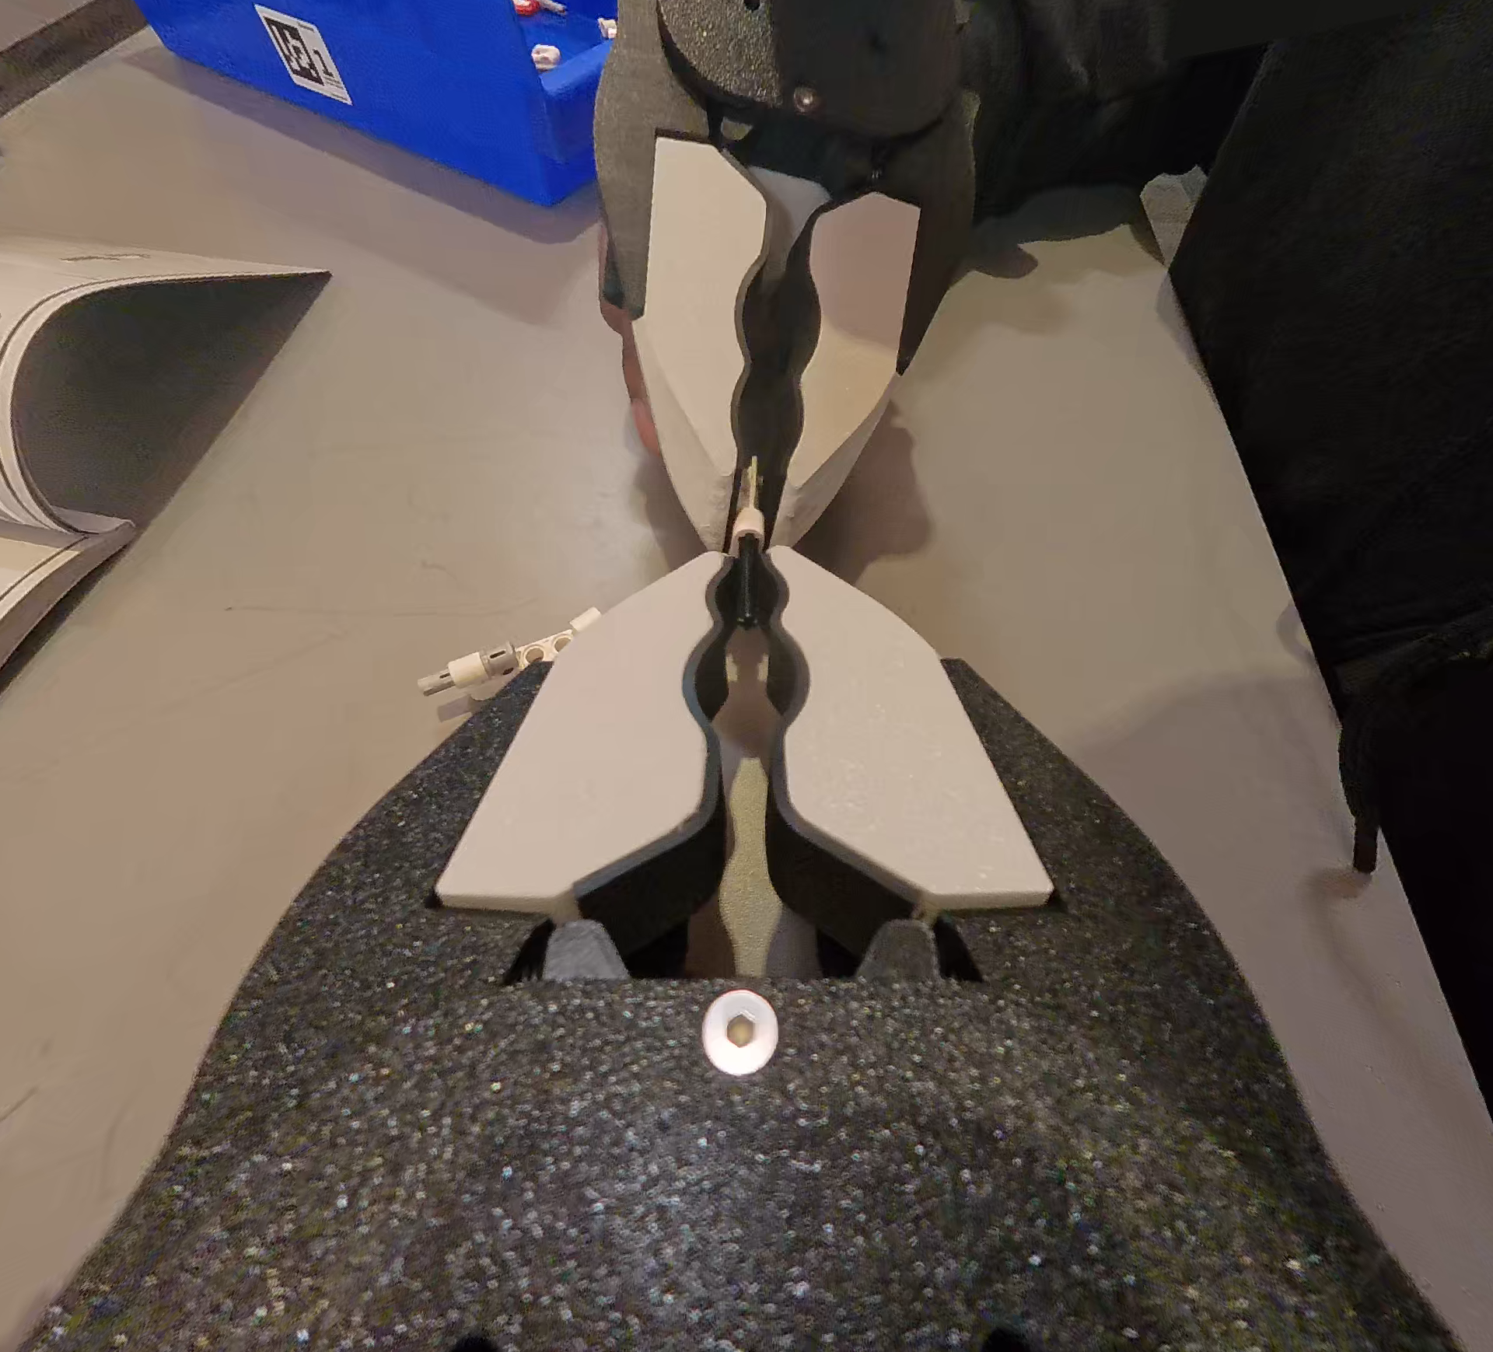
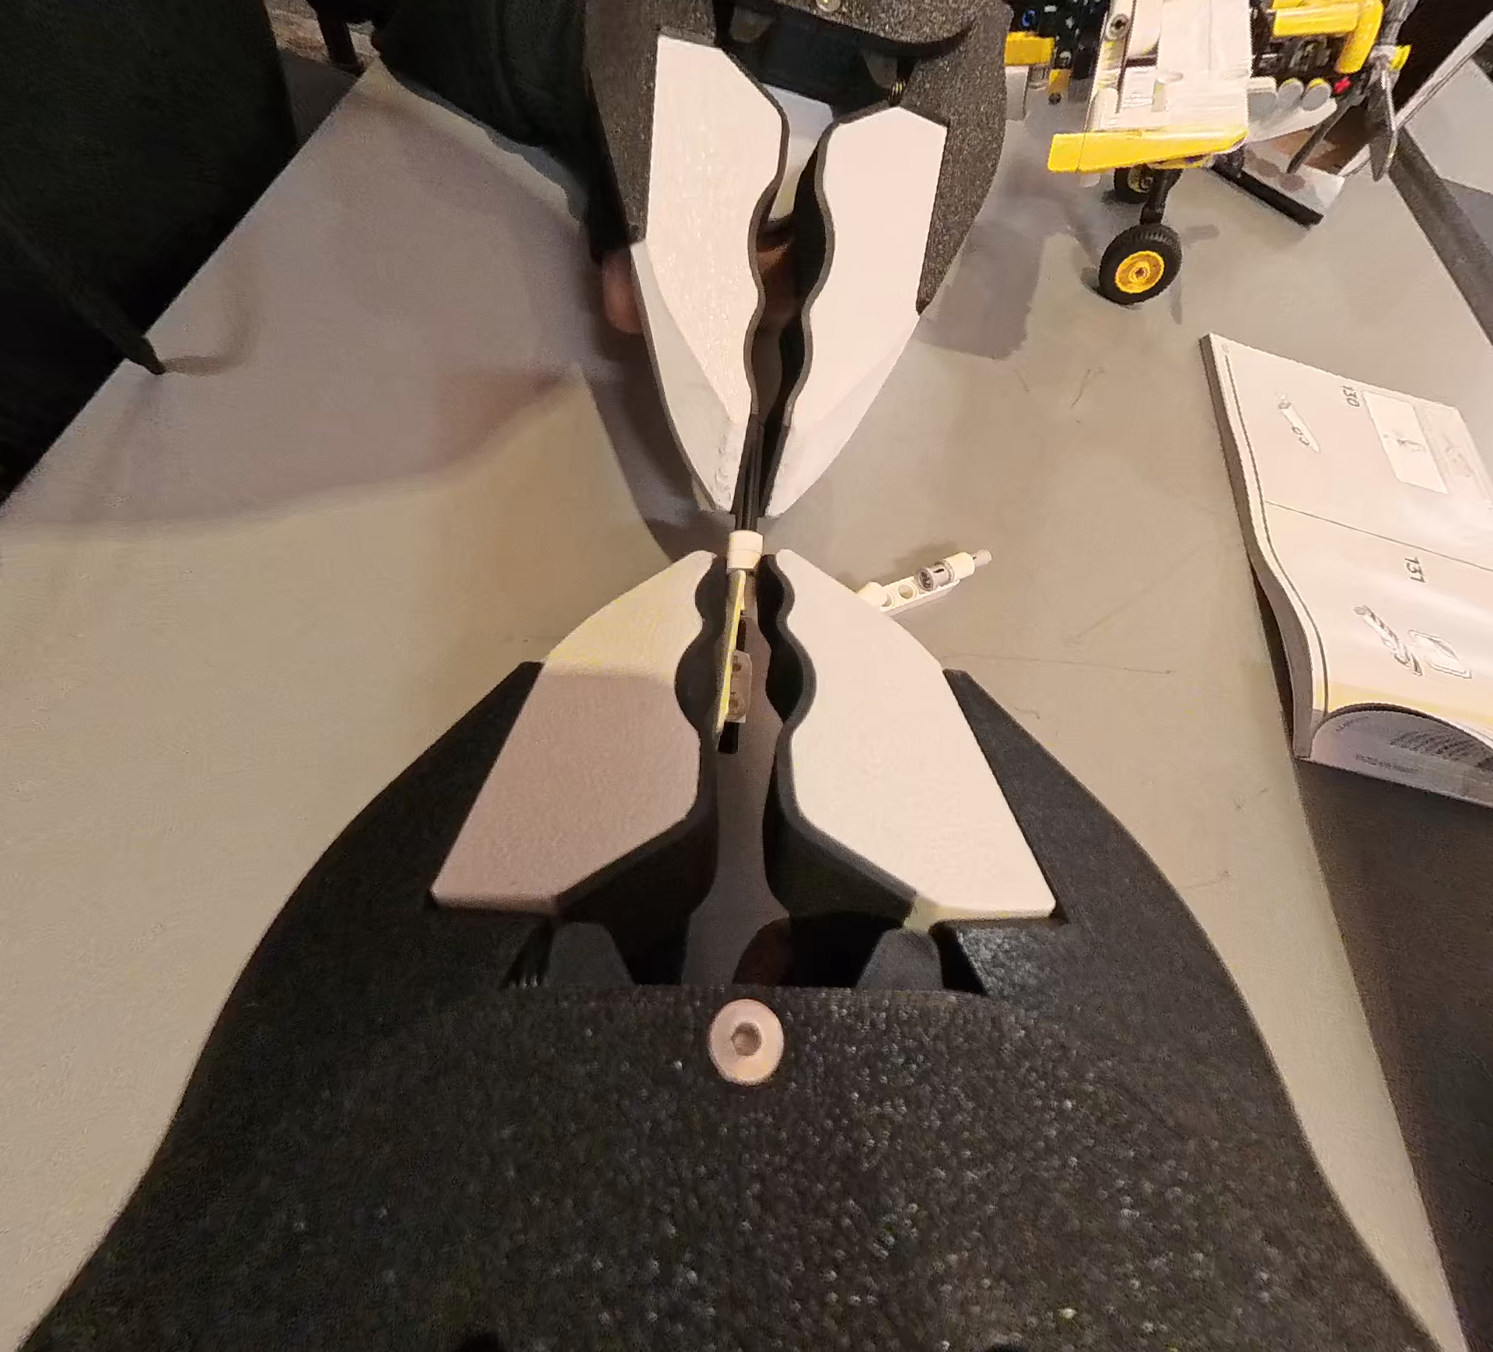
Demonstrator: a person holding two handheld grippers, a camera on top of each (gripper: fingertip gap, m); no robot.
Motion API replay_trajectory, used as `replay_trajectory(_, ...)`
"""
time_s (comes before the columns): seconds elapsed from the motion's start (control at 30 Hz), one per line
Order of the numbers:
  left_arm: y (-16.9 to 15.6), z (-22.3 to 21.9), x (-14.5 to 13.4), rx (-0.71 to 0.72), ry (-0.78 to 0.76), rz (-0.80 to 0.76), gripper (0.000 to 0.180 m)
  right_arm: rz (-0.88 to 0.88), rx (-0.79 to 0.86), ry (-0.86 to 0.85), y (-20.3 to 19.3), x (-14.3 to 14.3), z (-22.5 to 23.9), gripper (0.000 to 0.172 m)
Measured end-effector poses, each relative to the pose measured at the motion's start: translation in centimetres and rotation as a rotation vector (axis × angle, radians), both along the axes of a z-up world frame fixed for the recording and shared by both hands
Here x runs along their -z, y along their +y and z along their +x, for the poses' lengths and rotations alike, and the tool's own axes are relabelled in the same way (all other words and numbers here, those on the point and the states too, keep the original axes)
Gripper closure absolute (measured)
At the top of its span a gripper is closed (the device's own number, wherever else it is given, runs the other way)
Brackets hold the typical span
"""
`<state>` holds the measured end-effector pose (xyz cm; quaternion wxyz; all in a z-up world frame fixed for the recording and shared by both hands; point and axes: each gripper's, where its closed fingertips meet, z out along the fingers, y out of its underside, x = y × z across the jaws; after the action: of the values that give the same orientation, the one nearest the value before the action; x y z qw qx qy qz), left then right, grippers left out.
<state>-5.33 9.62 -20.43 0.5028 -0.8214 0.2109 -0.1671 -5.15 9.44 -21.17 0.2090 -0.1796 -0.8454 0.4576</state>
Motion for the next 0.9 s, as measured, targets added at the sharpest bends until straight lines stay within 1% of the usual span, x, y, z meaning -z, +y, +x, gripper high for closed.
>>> replay_trajectory(0.23, 0.1, 0.0, 0.4, -0.009, 0.024, -0.02, 0.176, 0.012, 0.002, -0.026, 0.0, 0.3, 0.0, 0.164)
replay_trajectory(0.33, 0.1, 0.0, 0.7, -0.011, 0.039, -0.033, 0.176, 0.052, 0.01, -0.017, 0.0, 0.7, -0.1, 0.164)
replay_trajectory(0.43, 0.1, 0.2, 1.1, -0.009, 0.087, -0.039, 0.176, 0.11, 0.013, 0.004, -0.3, 1.2, -0.2, 0.161)
replay_trajectory(0.5, 0.2, 0.2, 1.3, -0.014, 0.108, -0.04, 0.176, 0.13, 0.014, 0.011, -0.4, 1.4, -0.3, 0.163)
replay_trajectory(0.67, 0.1, 0.3, 1.4, -0.015, 0.153, -0.026, 0.176, 0.141, 0.01, 0.004, -0.4, 1.5, -0.2, 0.164)
replay_trajectory(0.9, 0.0, 0.3, 1.1, 0.002, 0.156, -0.004, 0.176, 0.126, -0.001, 0.024, -0.5, 1.3, -0.2, 0.164)
